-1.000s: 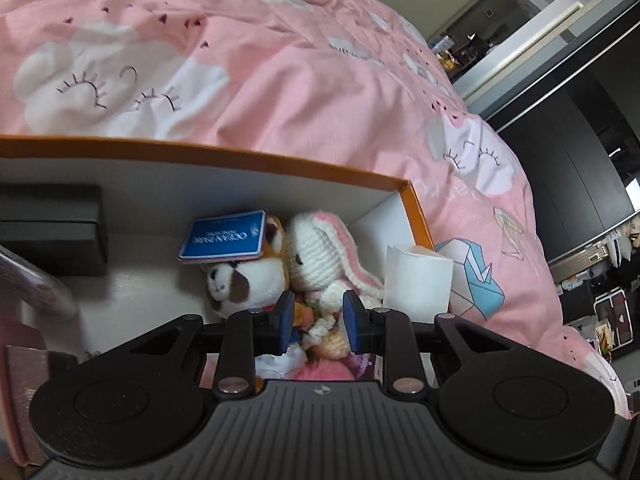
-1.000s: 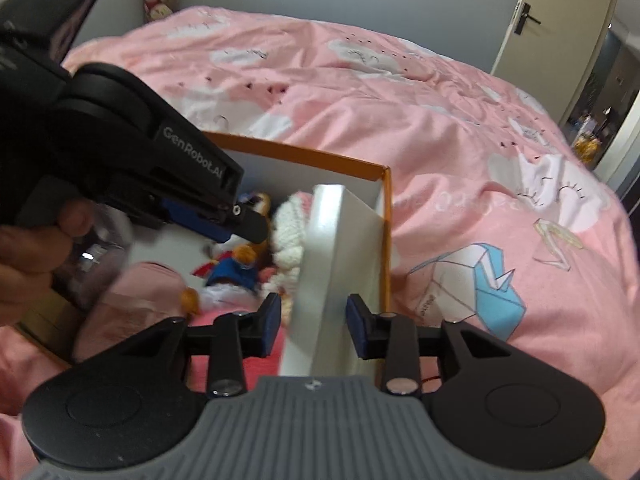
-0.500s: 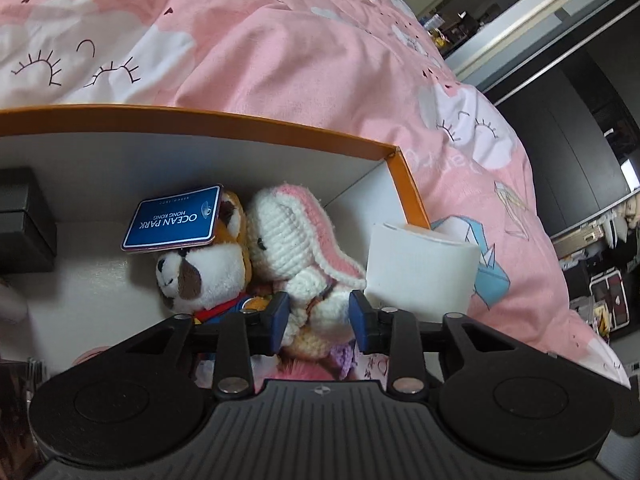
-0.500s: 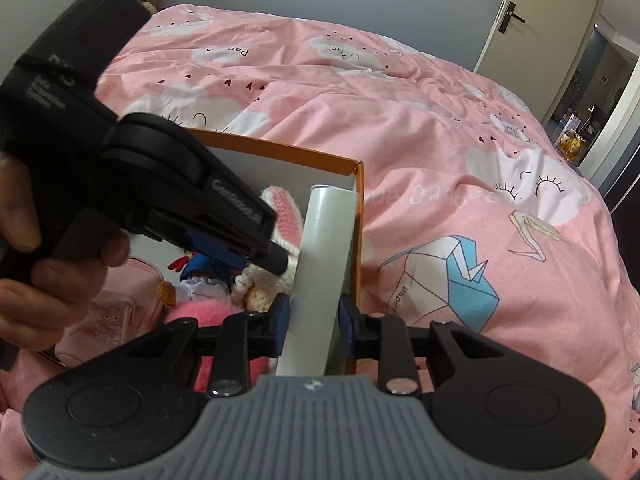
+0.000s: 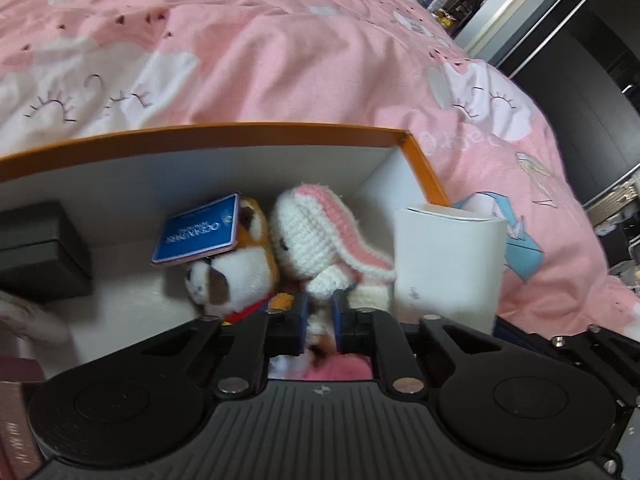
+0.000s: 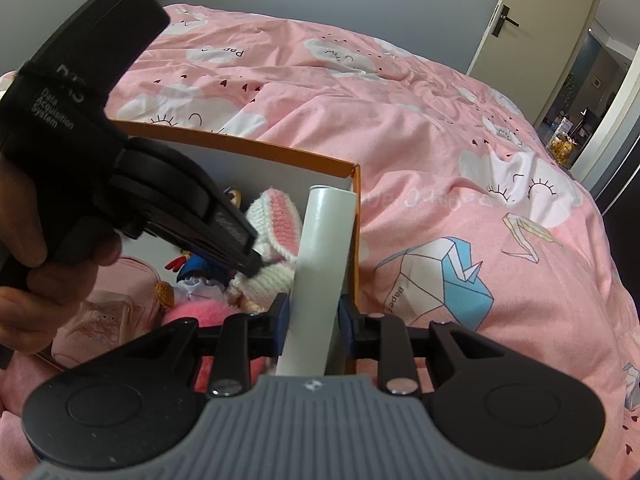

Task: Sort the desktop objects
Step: 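Lower the long white box upright into the box beside the bunny with left tool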

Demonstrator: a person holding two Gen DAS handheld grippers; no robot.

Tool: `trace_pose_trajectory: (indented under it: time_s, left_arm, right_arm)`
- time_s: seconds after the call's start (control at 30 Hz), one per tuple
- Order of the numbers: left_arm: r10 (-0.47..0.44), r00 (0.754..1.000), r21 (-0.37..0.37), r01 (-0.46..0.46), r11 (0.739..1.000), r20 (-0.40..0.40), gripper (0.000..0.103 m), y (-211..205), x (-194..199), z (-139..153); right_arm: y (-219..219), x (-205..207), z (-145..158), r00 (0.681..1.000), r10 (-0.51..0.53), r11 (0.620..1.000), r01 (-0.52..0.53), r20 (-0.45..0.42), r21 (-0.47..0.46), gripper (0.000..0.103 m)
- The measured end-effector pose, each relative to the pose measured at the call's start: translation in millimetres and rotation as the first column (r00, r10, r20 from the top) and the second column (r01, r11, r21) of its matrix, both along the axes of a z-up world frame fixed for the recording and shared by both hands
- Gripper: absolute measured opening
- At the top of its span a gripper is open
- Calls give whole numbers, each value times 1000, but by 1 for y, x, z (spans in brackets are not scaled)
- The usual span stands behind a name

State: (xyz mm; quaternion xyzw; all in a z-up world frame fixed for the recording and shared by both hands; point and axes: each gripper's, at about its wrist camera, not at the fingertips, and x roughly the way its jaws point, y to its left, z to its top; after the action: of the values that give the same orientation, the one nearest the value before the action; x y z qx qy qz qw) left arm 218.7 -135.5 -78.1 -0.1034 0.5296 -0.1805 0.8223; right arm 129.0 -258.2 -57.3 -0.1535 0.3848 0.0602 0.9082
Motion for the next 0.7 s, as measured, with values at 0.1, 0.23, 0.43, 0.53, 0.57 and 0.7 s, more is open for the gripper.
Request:
trace_pose_trajectory:
  time_s: [0.1, 0.23, 0.43, 0.53, 0.57, 0.7]
  left_arm:
    - [15, 999, -5, -15, 1000, -41, 1, 7, 1, -14]
    - [22, 999, -74, -23, 997, -25, 2, 16, 0, -10]
    - [54, 998, -220, -57, 974, -19, 25, 30, 2, 2]
    - [62, 997, -222, -72, 972, -51, 27, 28, 7, -2]
    - [68, 996, -213, -78, 974, -55, 27, 26, 8, -3]
    - [91, 994, -216, -101, 971, -56, 27, 29, 4, -1]
  right_arm:
    - [2, 3, -3, 1000, -4, 1000, 4, -1, -6, 29]
    - [3, 10, -6, 1000, -9, 1000, 8, -9, -10, 29]
    - [3, 18, -10, 1000, -7, 1000, 7, -20, -4, 29]
    - [4, 23, -10, 1000, 3, 1000, -3, -27, -6, 29]
    - [5, 25, -10, 1000, 8, 1000, -8, -28, -11, 29]
    - [10, 35, -15, 999, 32, 999, -34, -36, -35, 30]
